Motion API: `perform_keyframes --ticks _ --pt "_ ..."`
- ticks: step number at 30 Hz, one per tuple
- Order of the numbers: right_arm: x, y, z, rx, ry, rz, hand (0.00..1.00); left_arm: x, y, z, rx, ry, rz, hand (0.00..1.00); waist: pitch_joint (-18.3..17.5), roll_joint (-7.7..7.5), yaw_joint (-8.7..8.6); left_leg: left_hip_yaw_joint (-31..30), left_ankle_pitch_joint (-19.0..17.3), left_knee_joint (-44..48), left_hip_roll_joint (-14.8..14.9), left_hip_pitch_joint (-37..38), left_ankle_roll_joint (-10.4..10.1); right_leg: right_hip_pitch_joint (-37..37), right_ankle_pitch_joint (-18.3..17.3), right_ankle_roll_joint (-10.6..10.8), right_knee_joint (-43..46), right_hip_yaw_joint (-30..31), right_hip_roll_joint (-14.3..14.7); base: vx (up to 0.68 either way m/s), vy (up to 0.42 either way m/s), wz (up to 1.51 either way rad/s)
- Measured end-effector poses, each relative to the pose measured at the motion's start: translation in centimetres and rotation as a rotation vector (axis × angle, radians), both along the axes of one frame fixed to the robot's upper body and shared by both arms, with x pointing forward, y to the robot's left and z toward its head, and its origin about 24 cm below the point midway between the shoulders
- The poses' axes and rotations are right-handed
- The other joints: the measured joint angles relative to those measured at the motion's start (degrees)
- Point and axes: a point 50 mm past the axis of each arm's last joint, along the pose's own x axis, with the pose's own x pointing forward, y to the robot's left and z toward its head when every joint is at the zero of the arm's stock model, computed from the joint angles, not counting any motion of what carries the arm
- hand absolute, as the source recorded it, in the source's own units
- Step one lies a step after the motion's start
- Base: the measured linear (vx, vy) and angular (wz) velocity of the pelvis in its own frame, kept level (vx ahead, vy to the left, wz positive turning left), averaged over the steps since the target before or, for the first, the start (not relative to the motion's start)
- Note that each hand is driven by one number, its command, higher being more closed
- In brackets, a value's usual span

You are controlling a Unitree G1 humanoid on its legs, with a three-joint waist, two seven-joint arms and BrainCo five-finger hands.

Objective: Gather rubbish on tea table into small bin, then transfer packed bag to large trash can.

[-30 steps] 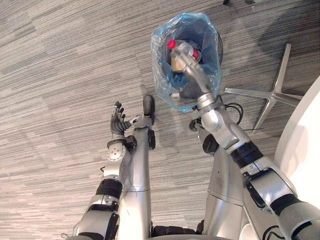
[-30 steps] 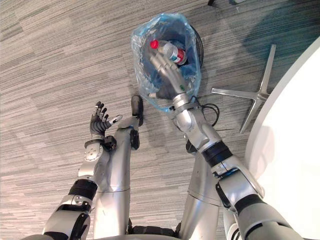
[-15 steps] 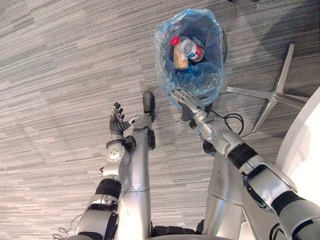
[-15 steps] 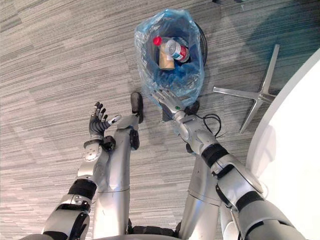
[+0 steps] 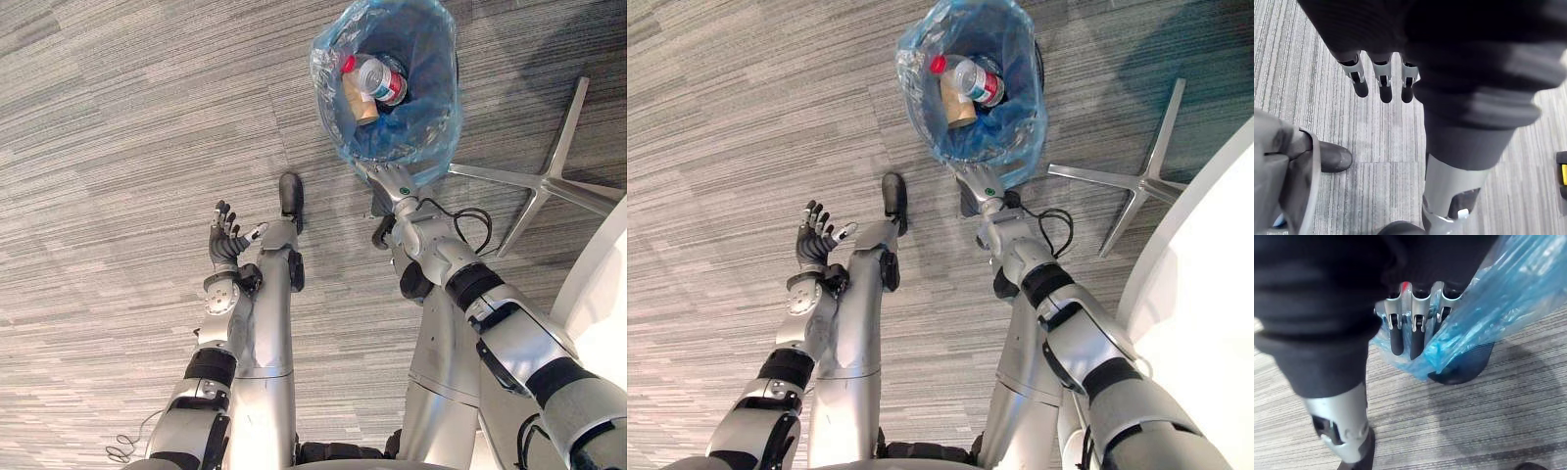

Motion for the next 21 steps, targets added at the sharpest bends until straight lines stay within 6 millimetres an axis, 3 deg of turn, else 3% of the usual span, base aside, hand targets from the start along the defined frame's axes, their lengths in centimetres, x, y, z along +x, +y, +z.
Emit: perform_keyframes --ticks 7,18,21 --pt "-1.2 1.2 1.5 0.074 -0.091 0.085 0.00 0.0 0.0 0.1 0.002 -0.002 0.000 0.00 0.0 0.00 -0.03 -0.3 0.1 0.5 0.0 0.1 -0.1 0.3 0.0 0.0 0.2 -0.2 0.1 -0.01 -0.007 0.00" --pt "-2.8 1.5 0.0 0.127 -0.085 0.151 0.00 0.0 -0.1 0.2 0.022 -0.007 -0.004 0.00 0.0 -0.01 -0.12 -0.3 0.0 0.6 0.3 1.2 0.0 1.3 0.0 0.0 0.3 -0.1 0.3 -0.01 -0.006 0.00" --pt "-3.0 1.5 0.4 0.154 -0.100 0.161 0.00 0.0 -0.1 0.2 0.027 -0.006 -0.004 0.00 0.0 -0.01 -0.13 -0.2 0.0 0.5 0.3 1.2 0.0 1.3 0.0 0.0 0.1 -0.1 0.3 -0.01 -0.009 0.00"
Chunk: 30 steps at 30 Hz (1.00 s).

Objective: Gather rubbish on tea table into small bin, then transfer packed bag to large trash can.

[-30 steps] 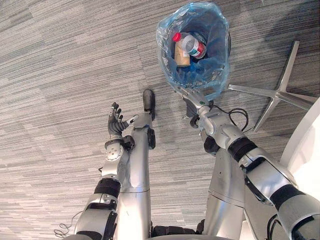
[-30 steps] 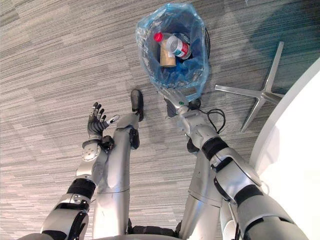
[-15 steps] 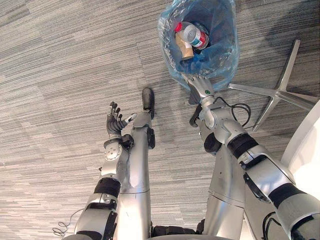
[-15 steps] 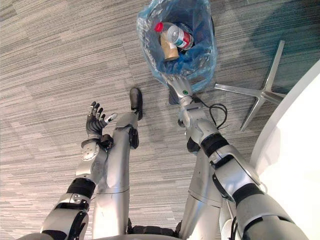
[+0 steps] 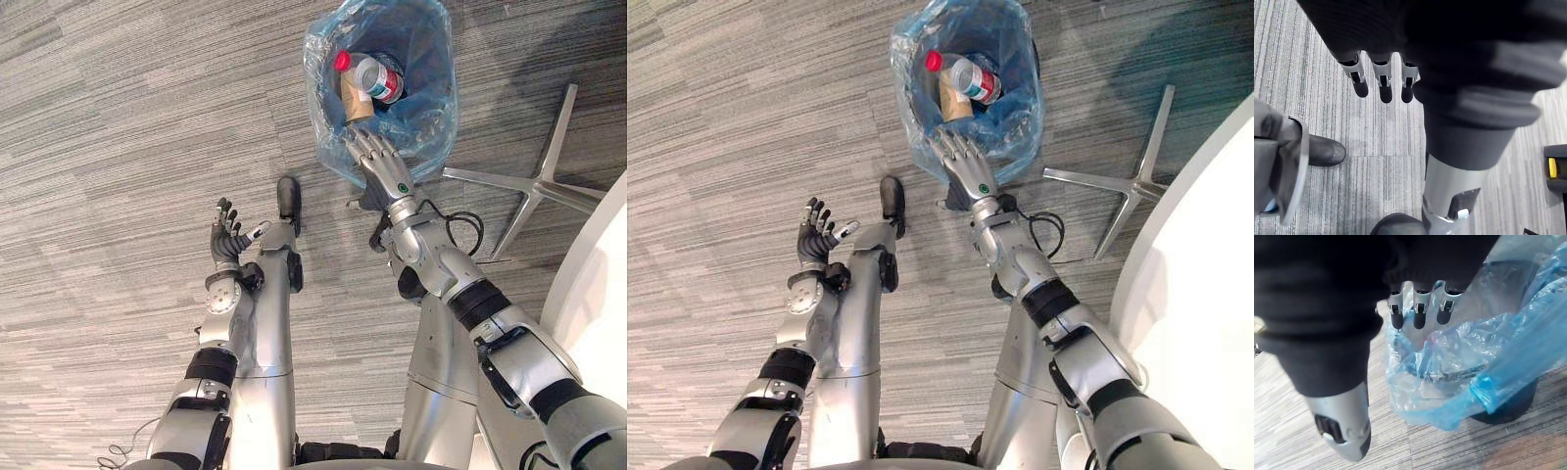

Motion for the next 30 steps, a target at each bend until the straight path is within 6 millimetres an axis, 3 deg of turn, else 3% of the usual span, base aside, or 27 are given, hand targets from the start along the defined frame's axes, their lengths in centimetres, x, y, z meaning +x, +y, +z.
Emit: perform_keyframes --ticks 17,18,25,30 --pt "2.6 -2.8 0.4 0.039 0.054 -0.186 0.00 0.0 0.1 0.0 -0.006 -0.003 0.004 0.00 0.0 0.00 0.18 0.5 0.0 -0.3 0.0 -0.7 0.0 -0.9 0.0 0.0 -0.3 0.3 0.0 0.00 0.000 0.00" --pt "2.8 -3.0 0.6 0.049 0.061 -0.197 1.00 0.0 0.1 0.0 -0.006 -0.004 0.004 0.00 0.0 0.00 0.21 0.5 0.0 -0.3 0.0 -0.9 0.0 -1.1 0.0 0.0 -0.3 0.3 0.0 0.00 0.000 0.00" --pt "3.6 -3.7 0.8 0.038 0.087 -0.246 1.00 0.0 0.0 0.1 -0.008 -0.006 0.001 0.00 0.0 0.01 0.24 0.4 -0.3 0.8 0.0 -1.7 0.3 -1.6 -0.1 -0.1 0.5 0.3 -0.1 0.00 0.000 0.00" --pt "3.6 -3.1 0.2 0.050 0.130 -0.226 1.00 0.0 0.0 0.4 -0.006 -0.021 0.000 0.00 0.0 0.04 0.31 0.3 -0.9 2.3 0.7 -2.3 0.1 -2.1 -0.6 -0.7 1.7 0.2 0.1 -0.06 -0.050 -0.03"
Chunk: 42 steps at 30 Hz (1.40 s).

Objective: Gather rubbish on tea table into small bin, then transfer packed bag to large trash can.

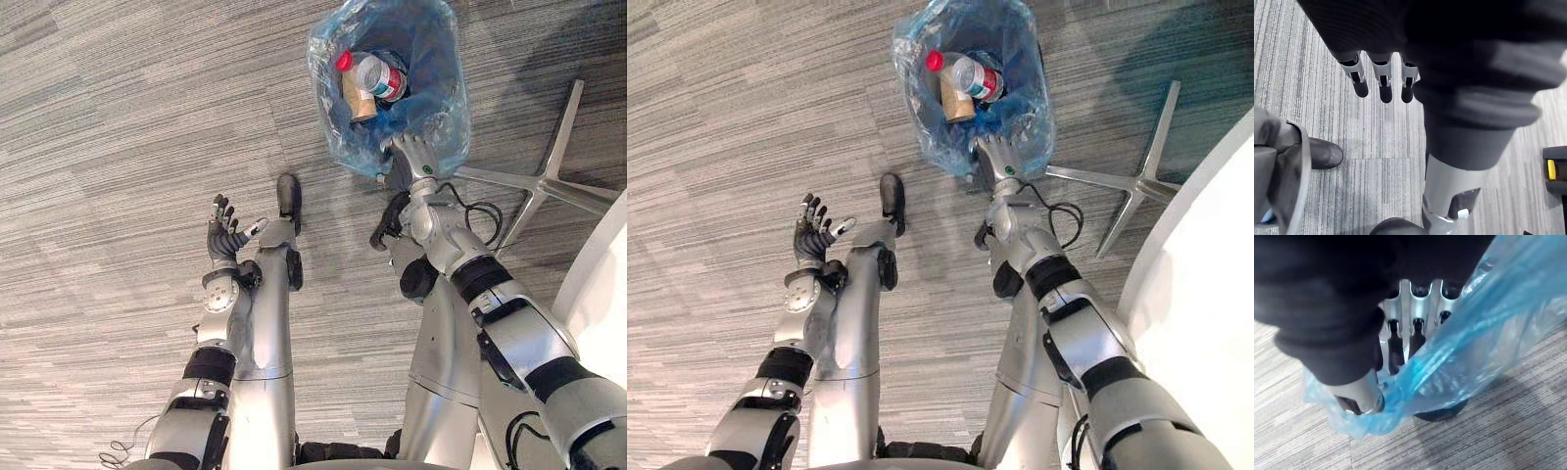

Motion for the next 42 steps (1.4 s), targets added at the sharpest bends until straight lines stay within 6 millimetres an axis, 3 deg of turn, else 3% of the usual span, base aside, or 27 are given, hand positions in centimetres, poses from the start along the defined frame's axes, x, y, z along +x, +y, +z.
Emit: perform_keyframes --ticks 17,27,33,42 --pt "-1.2 0.3 1.2 0.166 -0.067 0.044 1.00 0.0 0.3 0.1 -0.009 0.002 0.013 0.00 0.0 0.00 -0.03 -0.1 0.2 1.1 0.2 0.3 0.2 0.2 -0.1 -0.2 1.1 0.2 0.0 -0.02 -0.015 0.00" --pt "-3.2 0.4 0.7 0.504 -0.066 0.124 1.00 -0.2 -0.7 -0.7 -0.030 0.042 -0.007 0.00 0.0 0.00 -0.19 0.0 0.0 1.0 0.5 4.6 -0.1 4.6 -0.1 -0.2 0.7 0.3 0.5 -0.02 -0.004 -0.02" --pt "-4.1 0.6 -0.4 0.815 -0.001 0.199 1.00 -0.6 -0.9 -1.6 -0.031 0.083 -0.013 0.00 0.0 0.00 -0.32 1.1 0.6 -2.0 1.3 8.8 -0.3 8.0 0.1 0.0 -1.4 0.4 1.2 -0.03 -0.012 -0.01" --pt "-4.8 0.9 -0.7 0.969 0.045 0.280 1.00 -0.9 -1.2 -2.1 -0.026 0.104 -0.018 0.00 0.0 0.00 -0.36 1.2 0.9 -4.4 2.0 13.5 -0.7 12.8 0.2 0.0 -4.1 0.0 2.5 0.00 -0.020 -0.03"
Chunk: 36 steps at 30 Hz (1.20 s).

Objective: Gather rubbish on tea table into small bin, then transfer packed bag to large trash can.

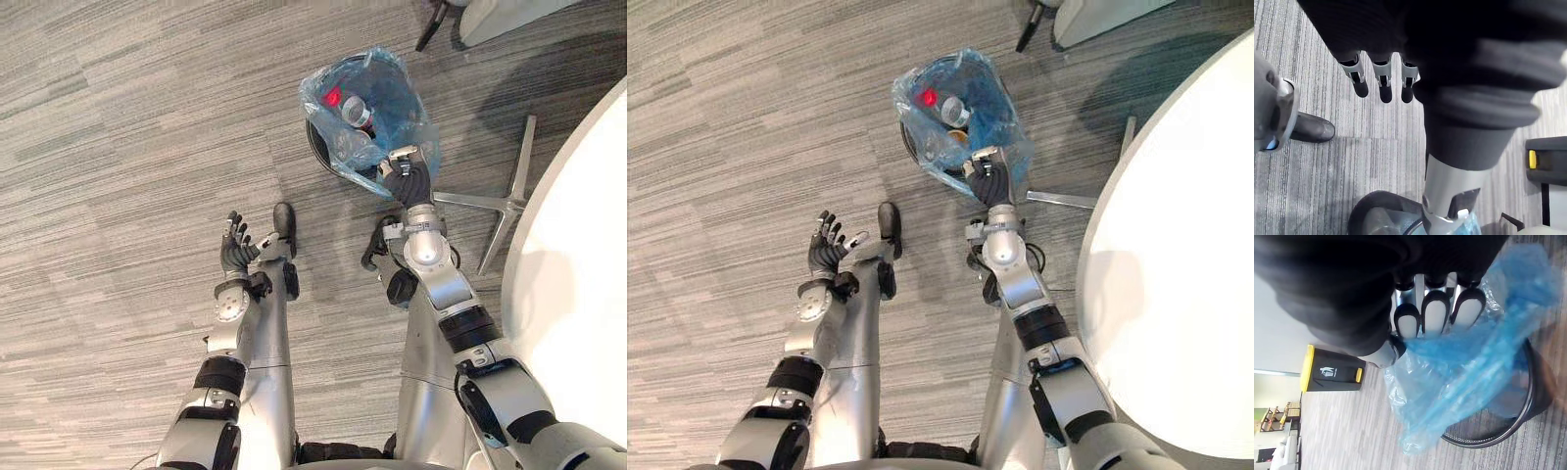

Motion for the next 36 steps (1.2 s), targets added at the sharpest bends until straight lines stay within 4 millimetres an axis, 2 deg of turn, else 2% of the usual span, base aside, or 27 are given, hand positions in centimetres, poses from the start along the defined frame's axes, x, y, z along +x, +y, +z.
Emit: perform_keyframes --ticks 3,6,8,12,13,15,17,22,28,31,36 --pt "-0.2 0.3 -0.9 0.147 0.055 0.084 1.00 -0.1 -0.2 -0.3 -0.002 0.013 -0.020 0.00 0.0 -0.01 0.03 0.3 -0.1 -1.0 -0.1 2.8 0.1 2.9 0.1 -0.1 -1.1 -0.1 0.2 0.00 -0.005 -0.01" --pt "-1.0 0.7 -2.6 0.311 0.121 0.153 1.00 -0.6 -0.5 -1.0 0.000 0.031 -0.033 0.00 0.0 -0.03 -0.04 0.9 -0.1 -2.9 -0.1 7.2 0.2 6.9 0.1 -0.1 -2.9 -0.1 0.4 0.00 -0.004 -0.01" --pt "-1.8 1.2 -3.7 0.468 0.161 0.207 1.00 -1.3 -0.5 -1.8 0.003 0.058 -0.043 0.00 -0.1 -0.11 0.00 1.6 -0.1 -5.1 -0.1 11.0 0.2 10.4 0.3 0.2 -4.7 -0.1 0.4 0.00 0.000 0.00" --pt "-3.5 1.9 -4.6 0.628 0.184 0.294 1.00 -2.9 -0.2 -3.6 0.004 0.121 -0.040 0.00 -0.5 -0.79 -0.37 2.7 -0.1 -9.0 -0.5 18.5 0.1 17.3 0.5 0.6 -8.0 -0.1 0.7 0.05 -0.003 -0.03" --pt "-4.1 2.1 -5.2 0.663 0.193 0.317 1.00 -3.7 -0.2 -4.4 0.004 0.147 -0.042 0.00 -1.8 -1.40 -0.53 3.1 -0.1 -10.3 -0.7 20.8 0.1 19.4 0.5 0.6 -9.1 0.0 0.7 0.09 0.002 0.00" --pt "-5.1 2.2 -6.4 0.706 0.229 0.319 1.00 -5.0 -0.4 -5.8 -0.001 0.196 -0.049 0.00 -5.0 -1.67 -1.17 3.0 0.1 -12.0 -0.9 23.3 -0.1 22.2 0.7 0.5 -10.9 -0.5 0.8 0.13 0.015 0.06" --pt "-6.3 2.2 -7.7 0.727 0.262 0.328 1.00 -6.1 -0.9 -6.9 -0.015 0.233 -0.072 0.00 -7.2 -2.02 -1.24 3.3 0.1 -14.1 -0.9 28.3 -0.2 27.2 0.7 0.7 -13.4 -0.6 1.0 0.16 0.005 0.03" --pt "-8.2 2.8 -8.5 0.751 0.284 0.386 1.00 -7.8 -1.4 -8.3 -0.019 0.290 -0.104 0.00 -11.7 -2.42 -1.28 4.5 0.1 -19.1 -1.0 36.6 -0.2 34.9 0.9 1.4 -17.9 -0.7 1.6 0.15 -0.008 -0.05" --pt "-10.3 2.3 -9.8 0.766 0.313 0.392 1.00 -10.2 -2.1 -10.1 0.000 0.368 -0.153 0.00 -18.4 -2.65 -1.42 5.8 1.7 -28.4 -2.0 46.6 -0.8 42.7 1.2 2.4 -23.6 -0.7 2.5 0.13 0.000 -0.04" --pt "-10.6 2.2 -10.2 0.755 0.331 0.400 1.00 -10.9 -2.4 -10.2 0.017 0.373 -0.184 0.00 -19.7 -2.45 -1.47 5.9 3.8 -34.0 -2.2 51.3 -1.0 46.5 2.2 3.0 -27.5 -0.8 3.5 0.11 0.013 -0.03" --pt "-10.7 2.1 -10.4 0.742 0.342 0.434 1.00 -11.5 -2.0 -9.4 0.064 0.335 -0.215 0.00 -21.2 -2.45 -1.65 5.7 4.3 -36.8 -2.2 55.8 -1.1 52.7 4.3 3.9 -33.9 -1.0 4.7 0.11 0.035 -0.02"
